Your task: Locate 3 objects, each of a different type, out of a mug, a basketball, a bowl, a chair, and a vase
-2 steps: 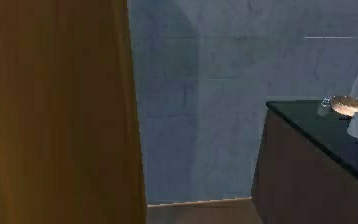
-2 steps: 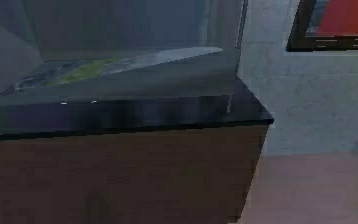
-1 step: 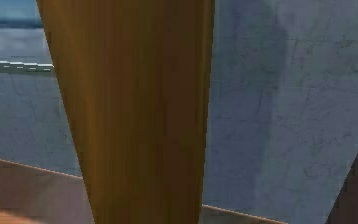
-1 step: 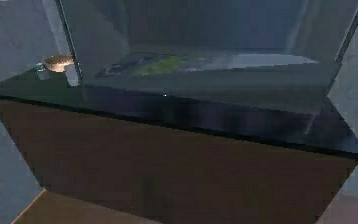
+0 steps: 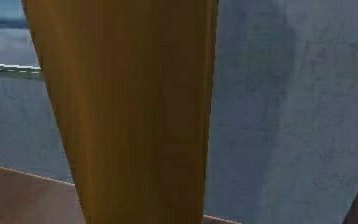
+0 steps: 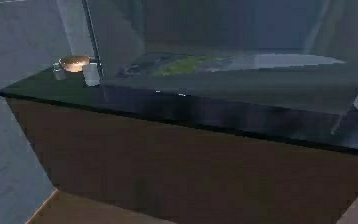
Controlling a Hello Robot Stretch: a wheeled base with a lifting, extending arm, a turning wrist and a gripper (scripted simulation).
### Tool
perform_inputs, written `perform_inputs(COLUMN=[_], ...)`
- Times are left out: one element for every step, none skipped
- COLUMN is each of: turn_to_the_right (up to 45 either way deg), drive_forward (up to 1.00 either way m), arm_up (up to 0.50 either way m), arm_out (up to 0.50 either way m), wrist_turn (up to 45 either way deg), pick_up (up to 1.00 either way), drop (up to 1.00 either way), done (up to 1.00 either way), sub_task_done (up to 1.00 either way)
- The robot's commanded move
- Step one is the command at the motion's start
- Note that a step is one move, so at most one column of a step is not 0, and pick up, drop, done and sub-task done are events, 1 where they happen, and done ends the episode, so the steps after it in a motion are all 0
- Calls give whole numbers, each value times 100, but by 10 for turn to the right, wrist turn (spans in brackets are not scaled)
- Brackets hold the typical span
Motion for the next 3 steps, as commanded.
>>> perform_inputs(turn_to_the_right=[450, 180, 0], drive_forward=[0, 0, 0], arm_up=[0, 0, 0], arm_out=[0, 0, 0], wrist_turn=[0, 0, 0], pick_up=[0, 0, 0], drop=[0, 0, 0], done=[0, 0, 100], sub_task_done=[0, 0, 0])
